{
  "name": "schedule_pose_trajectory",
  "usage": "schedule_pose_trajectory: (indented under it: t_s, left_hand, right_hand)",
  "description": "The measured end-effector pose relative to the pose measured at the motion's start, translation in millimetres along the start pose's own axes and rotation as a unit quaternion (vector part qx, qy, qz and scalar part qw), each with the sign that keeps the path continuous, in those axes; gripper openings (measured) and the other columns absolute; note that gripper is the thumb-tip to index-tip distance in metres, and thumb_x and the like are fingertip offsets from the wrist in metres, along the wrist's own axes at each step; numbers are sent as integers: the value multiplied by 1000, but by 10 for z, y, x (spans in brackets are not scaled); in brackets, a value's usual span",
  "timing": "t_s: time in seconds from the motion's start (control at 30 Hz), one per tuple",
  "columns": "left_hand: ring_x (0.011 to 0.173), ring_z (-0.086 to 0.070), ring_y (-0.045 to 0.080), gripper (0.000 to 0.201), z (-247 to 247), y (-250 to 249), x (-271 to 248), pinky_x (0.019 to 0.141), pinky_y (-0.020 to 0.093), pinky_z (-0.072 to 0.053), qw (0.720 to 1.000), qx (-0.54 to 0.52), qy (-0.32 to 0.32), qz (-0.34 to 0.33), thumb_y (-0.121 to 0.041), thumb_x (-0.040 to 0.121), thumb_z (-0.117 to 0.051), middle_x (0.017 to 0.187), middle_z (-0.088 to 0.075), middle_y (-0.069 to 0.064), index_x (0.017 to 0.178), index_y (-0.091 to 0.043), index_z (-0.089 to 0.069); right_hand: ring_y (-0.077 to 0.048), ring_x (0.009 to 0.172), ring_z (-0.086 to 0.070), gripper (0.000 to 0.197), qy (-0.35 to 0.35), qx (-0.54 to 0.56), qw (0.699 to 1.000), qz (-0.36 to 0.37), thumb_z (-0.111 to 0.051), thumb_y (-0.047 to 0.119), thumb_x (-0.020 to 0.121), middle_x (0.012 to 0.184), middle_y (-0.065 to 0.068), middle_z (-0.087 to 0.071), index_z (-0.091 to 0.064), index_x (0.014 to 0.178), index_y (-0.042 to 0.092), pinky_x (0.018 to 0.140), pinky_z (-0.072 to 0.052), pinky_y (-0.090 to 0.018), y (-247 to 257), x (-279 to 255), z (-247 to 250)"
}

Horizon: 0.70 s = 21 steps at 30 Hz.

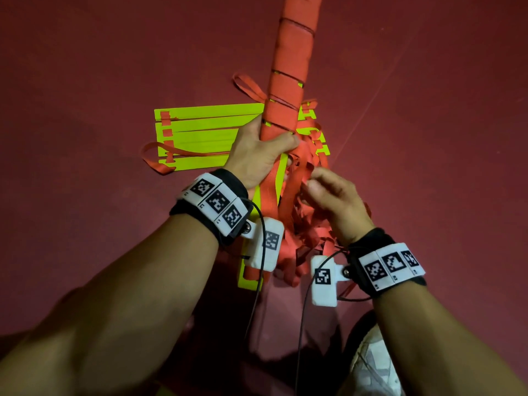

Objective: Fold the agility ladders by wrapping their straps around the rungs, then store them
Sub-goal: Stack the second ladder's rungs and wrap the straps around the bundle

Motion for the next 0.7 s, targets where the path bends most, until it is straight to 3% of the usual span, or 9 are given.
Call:
schedule_pose_trajectory:
  t_s: [0.1,0.17,0.2,0.3,0.37,0.43,0.5,0.6,0.7]
  left_hand:
    - [52,-56,18,14,1,-19,8,43,26,-47,1000,6,7,-5,-2,89,-68,65,-61,-1,91,-13,-61]
    - [53,-55,19,15,-1,-34,7,43,25,-46,1000,5,14,-7,-1,89,-68,66,-60,1,92,-13,-61]
    - [53,-55,19,15,-3,-38,4,43,25,-46,1000,5,18,-8,-1,88,-68,66,-60,1,92,-13,-60]
    - [50,-55,19,16,-5,-23,-1,42,25,-47,1000,2,25,-5,1,88,-68,65,-60,2,91,-13,-60]
    - [48,-53,19,17,-14,-5,-10,42,26,-47,1000,3,30,-2,1,88,-68,64,-59,2,90,-14,-60]
    - [48,-52,20,18,-38,13,-16,43,26,-48,999,8,35,-2,1,88,-68,65,-59,3,89,-15,-61]
    - [47,-52,19,18,-53,13,-19,43,26,-48,999,9,39,-6,1,88,-68,66,-59,3,89,-16,-61]
    - [49,-53,21,17,-53,-15,-14,44,28,-49,999,5,44,-12,-1,87,-69,66,-60,3,90,-15,-61]
    - [49,-53,20,17,-35,-29,-9,43,27,-49,999,3,37,-10,-1,88,-69,64,-60,1,90,-15,-60]
  right_hand:
    - [-23,71,-43,24,-40,94,995,-19,-73,36,85,74,-8,-48,-60,76,17,67,-40,-33,28,46,21]
    - [-20,69,-53,12,-69,83,994,-1,-72,15,85,74,-7,-56,-62,77,15,67,-47,-24,72,50,79]
    - [-18,67,-55,17,-86,65,994,5,-72,5,83,74,-8,-58,-61,76,15,63,-49,-21,69,50,125]
    - [-24,67,-61,35,-118,58,991,0,-64,-18,81,84,-17,-58,-53,73,14,52,-53,-24,20,64,248]
    - [-23,67,-70,39,-110,83,990,-38,-48,-24,86,81,-12,-64,-47,78,14,53,-56,-27,-31,89,234]
    - [-20,56,-66,40,-97,67,991,-67,-36,-23,89,71,-1,-67,-42,86,16,52,-56,-32,-60,110,205]
    - [-21,49,-55,38,-84,-29,994,-59,-36,-17,89,73,-3,-69,-47,95,19,49,-46,-33,-53,121,191]
    - [-20,63,-53,27,-59,-140,988,-28,-48,3,88,69,2,-62,-65,100,21,62,-45,-41,-66,99,181]
    - [-24,81,-61,19,-59,2,997,-53,-60,20,86,85,-4,-67,-71,101,19,82,-50,-45,-70,59,155]
Point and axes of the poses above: each hand's wrist, its own x-axis towards the middle knuckle, its own z-axis out of the back of the hand, y = z × x, the point moved 6 cm from there along x, towards the middle knuckle
